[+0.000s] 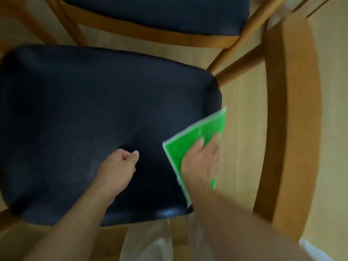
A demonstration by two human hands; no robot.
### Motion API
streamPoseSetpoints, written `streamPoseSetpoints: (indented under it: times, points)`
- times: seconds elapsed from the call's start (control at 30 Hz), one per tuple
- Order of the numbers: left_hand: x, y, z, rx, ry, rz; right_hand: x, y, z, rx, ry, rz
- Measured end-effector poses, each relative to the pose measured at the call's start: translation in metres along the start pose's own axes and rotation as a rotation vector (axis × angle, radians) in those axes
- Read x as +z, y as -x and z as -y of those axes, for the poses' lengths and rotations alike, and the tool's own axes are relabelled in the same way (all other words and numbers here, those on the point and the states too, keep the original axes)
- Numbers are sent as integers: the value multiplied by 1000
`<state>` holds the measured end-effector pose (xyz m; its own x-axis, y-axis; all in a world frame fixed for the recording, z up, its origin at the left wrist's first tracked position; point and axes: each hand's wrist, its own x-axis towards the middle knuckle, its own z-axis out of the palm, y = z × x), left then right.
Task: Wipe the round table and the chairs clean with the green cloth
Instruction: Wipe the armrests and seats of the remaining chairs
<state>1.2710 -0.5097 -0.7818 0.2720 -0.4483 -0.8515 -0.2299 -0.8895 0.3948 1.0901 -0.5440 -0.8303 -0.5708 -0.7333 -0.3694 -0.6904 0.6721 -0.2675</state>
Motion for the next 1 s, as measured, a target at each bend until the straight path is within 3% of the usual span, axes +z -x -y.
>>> streamPoseSetpoints:
  times: [0.13, 0.27, 0.3, 0.43, 0.53, 0.63, 0.73, 0.83, 0.93, 1.0]
  points:
    - [4, 1, 0, 1, -20, -8, 9, 70, -33, 162, 97, 50]
    - [3, -4, 4, 36, -20, -53, 13, 34, 1, 353, 106, 65]
    - [3, -5, 5, 46, -14, -64, 13, 21, 7, 312, 129, 35]
    - [5, -7, 6, 77, -68, -89, 11, -36, 55, -148, 204, 6]
    - [7, -8, 5, 93, -88, -109, 21, -59, 93, -326, 285, -16]
    - [8, -9, 7, 40, 37, -102, 29, -13, 76, -571, 393, 36]
    - [4, -7, 6, -29, 217, -90, 29, 83, 9, -859, 508, 195]
    - [3, -8, 0, -5, 135, -130, 19, 110, -24, -937, 520, 309]
    - [0, -13, -5, 38, 5, -211, 10, 64, -14, -1084, 497, 340]
    - [1, -11, -3, 20, -6, -194, 6, 25, 11, -1062, 493, 303]
